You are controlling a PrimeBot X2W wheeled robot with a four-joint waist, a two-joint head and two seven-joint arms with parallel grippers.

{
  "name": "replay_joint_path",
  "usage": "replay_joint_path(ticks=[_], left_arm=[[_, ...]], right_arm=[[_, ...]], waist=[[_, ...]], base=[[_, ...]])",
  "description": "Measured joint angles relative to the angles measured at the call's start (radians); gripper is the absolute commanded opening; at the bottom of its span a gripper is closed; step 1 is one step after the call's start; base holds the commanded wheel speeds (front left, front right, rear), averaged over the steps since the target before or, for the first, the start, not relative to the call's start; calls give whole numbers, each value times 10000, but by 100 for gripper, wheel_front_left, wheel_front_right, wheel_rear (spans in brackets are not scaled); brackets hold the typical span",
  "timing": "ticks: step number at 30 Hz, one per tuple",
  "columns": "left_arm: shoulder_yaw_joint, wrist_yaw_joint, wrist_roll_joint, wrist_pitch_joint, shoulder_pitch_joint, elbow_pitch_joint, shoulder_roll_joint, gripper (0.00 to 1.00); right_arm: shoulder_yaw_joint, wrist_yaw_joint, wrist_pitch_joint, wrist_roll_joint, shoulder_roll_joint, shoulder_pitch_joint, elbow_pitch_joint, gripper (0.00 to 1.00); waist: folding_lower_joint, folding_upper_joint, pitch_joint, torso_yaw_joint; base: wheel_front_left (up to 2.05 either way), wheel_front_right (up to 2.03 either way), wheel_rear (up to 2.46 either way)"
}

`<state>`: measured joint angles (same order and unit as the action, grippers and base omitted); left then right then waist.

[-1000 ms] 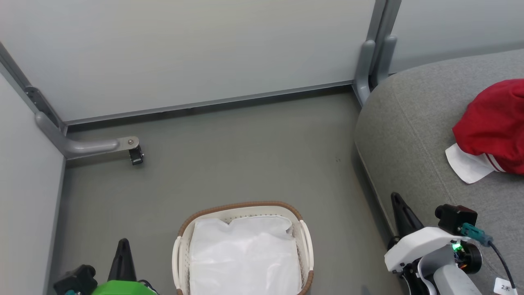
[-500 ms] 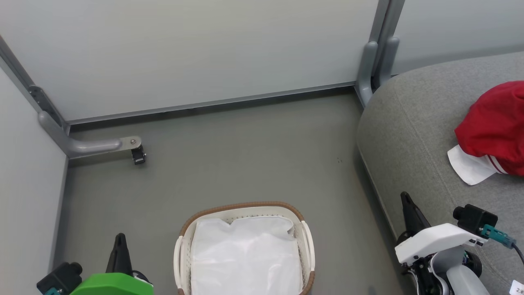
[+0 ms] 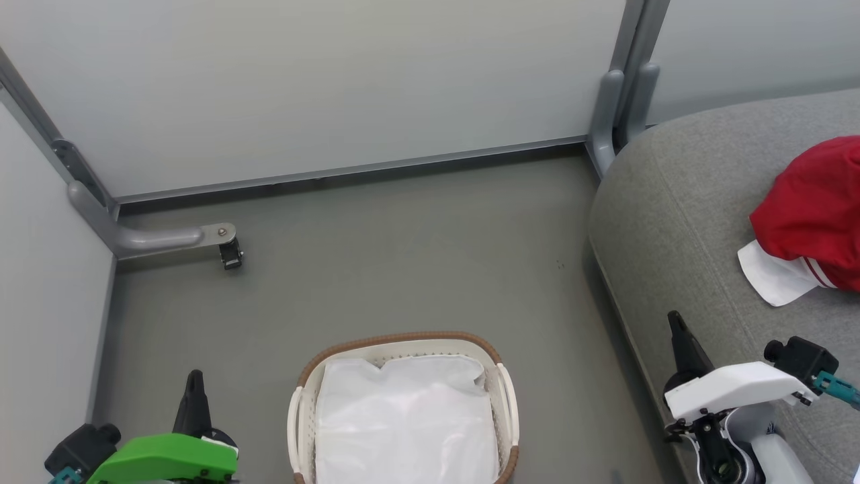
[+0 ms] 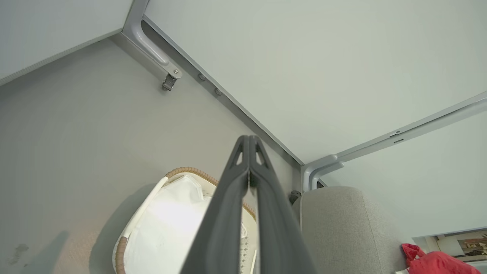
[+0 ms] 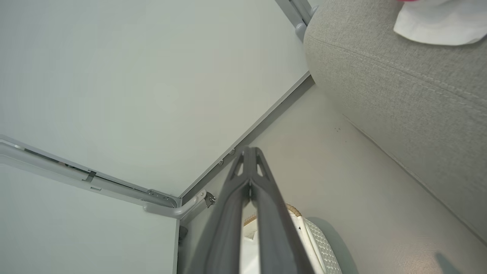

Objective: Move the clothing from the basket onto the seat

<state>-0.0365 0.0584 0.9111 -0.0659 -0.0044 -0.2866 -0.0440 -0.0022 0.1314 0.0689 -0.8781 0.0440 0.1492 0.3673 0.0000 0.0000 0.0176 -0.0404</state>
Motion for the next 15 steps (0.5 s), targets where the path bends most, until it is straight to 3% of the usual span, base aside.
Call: replay_joint_path(ticks=[15], left_arm=[[-213,184,1707,454,-255,115,-4,0]], right_arm=[[-274,0,-441,-1795,6,-122,-295,0]], waist=[[0,0,-28,77]], base=[[0,0,0]])
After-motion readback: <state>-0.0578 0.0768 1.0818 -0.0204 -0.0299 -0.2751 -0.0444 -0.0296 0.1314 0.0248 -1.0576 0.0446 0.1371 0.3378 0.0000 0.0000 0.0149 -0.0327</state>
